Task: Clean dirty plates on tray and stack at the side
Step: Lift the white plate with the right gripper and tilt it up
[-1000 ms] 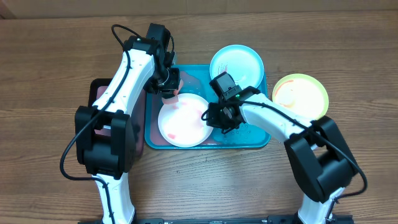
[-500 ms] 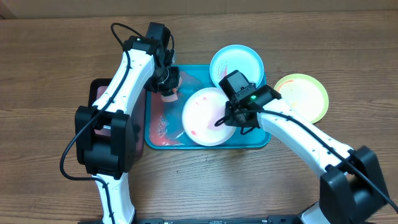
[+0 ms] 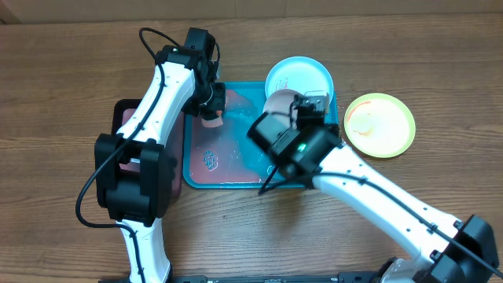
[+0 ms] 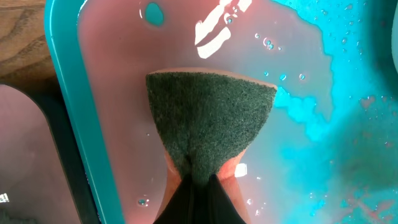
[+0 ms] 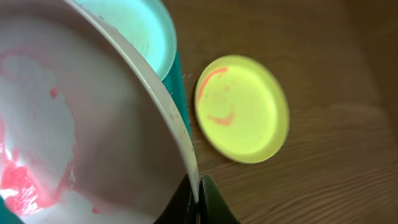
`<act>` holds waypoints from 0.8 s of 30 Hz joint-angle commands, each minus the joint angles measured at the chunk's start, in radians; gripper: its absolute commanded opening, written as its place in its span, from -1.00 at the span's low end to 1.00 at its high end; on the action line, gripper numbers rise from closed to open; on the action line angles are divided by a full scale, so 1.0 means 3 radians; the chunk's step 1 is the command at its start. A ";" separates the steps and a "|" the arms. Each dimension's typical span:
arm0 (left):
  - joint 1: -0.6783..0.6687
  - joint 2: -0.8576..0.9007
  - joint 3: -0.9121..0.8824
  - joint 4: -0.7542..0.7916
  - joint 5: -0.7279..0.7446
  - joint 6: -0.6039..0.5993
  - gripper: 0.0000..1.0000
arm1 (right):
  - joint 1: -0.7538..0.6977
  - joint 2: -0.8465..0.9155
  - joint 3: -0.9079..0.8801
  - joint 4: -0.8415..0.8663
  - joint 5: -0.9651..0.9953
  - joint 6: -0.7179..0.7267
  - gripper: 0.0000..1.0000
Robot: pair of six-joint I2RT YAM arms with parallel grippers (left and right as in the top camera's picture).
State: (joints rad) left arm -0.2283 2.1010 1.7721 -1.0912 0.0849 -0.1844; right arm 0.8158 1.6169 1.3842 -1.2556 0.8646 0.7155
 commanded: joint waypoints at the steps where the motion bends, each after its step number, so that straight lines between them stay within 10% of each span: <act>1: 0.0017 0.0022 0.0048 0.0015 -0.0034 -0.0064 -0.92 | 0.0251 -0.0081 0.0079 -0.0112 0.0852 0.0292 -0.93; 24: 0.0017 0.0022 0.0048 0.0024 -0.0050 -0.0071 -0.92 | 0.0774 -0.0081 0.0079 -0.0474 0.1807 0.0673 -0.93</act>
State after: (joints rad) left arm -0.2283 2.1010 1.7721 -1.0851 0.0818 -0.1879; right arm 1.0424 1.6169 1.3842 -1.3998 1.3476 0.8913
